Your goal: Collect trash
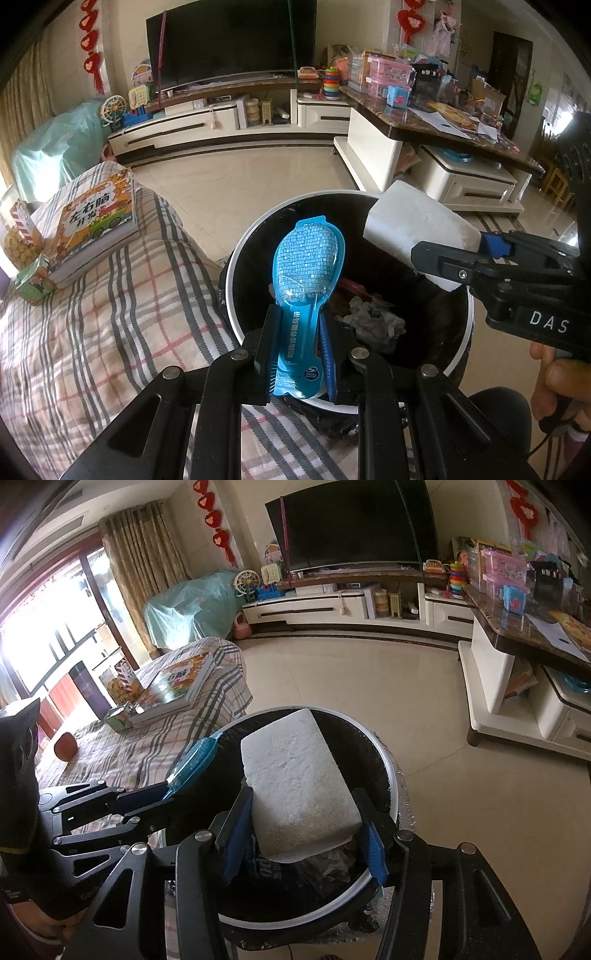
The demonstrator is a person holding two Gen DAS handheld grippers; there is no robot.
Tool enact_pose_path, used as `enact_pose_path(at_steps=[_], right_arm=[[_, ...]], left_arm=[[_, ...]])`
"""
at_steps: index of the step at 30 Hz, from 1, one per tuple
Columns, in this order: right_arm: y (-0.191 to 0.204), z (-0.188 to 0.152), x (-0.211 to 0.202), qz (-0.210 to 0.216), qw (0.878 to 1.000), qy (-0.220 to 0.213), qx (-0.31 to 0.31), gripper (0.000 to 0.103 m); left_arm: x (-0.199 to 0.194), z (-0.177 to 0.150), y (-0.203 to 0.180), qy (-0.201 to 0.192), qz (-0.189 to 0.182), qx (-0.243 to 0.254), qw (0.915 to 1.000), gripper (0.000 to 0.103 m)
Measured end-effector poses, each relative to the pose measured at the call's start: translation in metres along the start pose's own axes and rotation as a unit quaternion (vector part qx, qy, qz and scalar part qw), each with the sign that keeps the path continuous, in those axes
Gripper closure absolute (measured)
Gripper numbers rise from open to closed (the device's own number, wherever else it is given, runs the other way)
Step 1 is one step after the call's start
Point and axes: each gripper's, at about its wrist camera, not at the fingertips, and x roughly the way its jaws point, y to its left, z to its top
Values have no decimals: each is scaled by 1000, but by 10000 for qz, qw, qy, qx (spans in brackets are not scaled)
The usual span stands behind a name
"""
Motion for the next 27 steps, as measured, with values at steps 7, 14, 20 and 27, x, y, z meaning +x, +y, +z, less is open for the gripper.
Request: enact_pose_path(at_steps=[7,14,20,27], right_arm=[[-5,1,-2,1,9999,20,137,39],[-4,-2,-19,67,9994,-205,287,28],[3,-10,-34,112,9985,-358,386,15],[16,-31,-58,386,9940,-573,843,1]], left_arm=[[-8,3,1,-105,39,-44,9999,72],[-18,-6,6,-207,82,-100,9997,58],[-36,-28,20,-297,65,-428,9986,49],[-77,-68,39,-650,103,-986,9929,27]])
